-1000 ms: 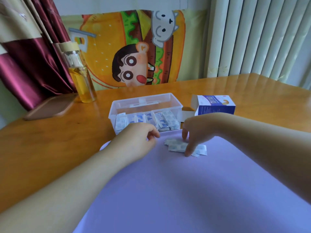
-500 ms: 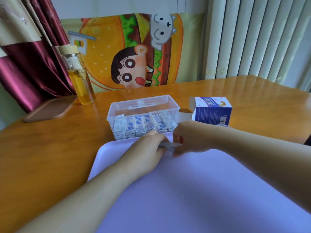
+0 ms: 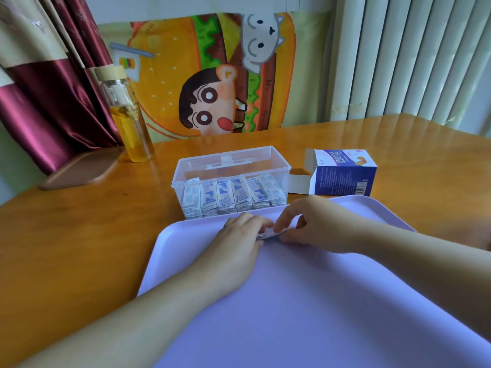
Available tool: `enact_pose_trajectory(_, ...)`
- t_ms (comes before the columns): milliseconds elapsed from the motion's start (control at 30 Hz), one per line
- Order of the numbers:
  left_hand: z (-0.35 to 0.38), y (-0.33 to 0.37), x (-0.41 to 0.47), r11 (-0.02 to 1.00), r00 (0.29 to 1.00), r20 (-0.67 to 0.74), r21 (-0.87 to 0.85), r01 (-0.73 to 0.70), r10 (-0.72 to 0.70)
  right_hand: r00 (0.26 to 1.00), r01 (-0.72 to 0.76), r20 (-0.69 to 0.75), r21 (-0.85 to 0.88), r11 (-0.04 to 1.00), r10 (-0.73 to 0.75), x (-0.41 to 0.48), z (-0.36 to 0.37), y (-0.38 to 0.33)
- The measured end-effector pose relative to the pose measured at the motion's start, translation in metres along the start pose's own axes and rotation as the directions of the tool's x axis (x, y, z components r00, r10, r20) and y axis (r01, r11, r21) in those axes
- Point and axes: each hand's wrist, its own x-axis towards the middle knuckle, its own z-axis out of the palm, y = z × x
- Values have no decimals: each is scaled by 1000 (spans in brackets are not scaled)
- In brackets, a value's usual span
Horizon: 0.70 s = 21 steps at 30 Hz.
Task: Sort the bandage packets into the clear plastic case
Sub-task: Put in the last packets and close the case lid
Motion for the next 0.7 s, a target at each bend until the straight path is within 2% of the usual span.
enact_pose_trajectory(133, -6, 3, 3, 999, 998, -51, -5, -32, 32, 996, 57, -76, 53, 997, -53, 6, -6, -4)
enact_pose_trajectory(233, -31, 18, 11, 995, 989, -143, -102, 8, -22, 983, 113, -165, 217, 970, -78, 14, -27, -15)
enact_pose_trajectory(333, -62, 33, 31, 976, 963, -254, -214, 39, -94, 962, 193, -263, 466, 864, -73, 31, -54, -34)
enact_pose_trajectory(400, -81, 39, 52, 962, 945, -301, -269, 42, -126, 938, 270, -335, 546, 793, -89, 49, -71, -47)
enact_pose_trajectory(467, -96, 41, 76, 915, 938, -301, -402, 40, -173, 899, 317, -428, 494, 809, -91, 69, -86, -56)
enact_pose_trajectory(567, -105, 37, 107, 759, 939, -220, -648, 61, -263, 868, 289, -488, 341, 895, -94, 100, -102, -62)
enact_pose_trajectory(633, -101, 28, 123, 719, 942, -166, -688, 101, -291, 886, 211, -459, 267, 940, -69, 117, -104, -56)
enact_pose_trajectory(700, -94, 17, 132, 748, 937, -125, -640, 175, -327, 921, 125, -387, 188, 974, -43, 132, -101, -45)
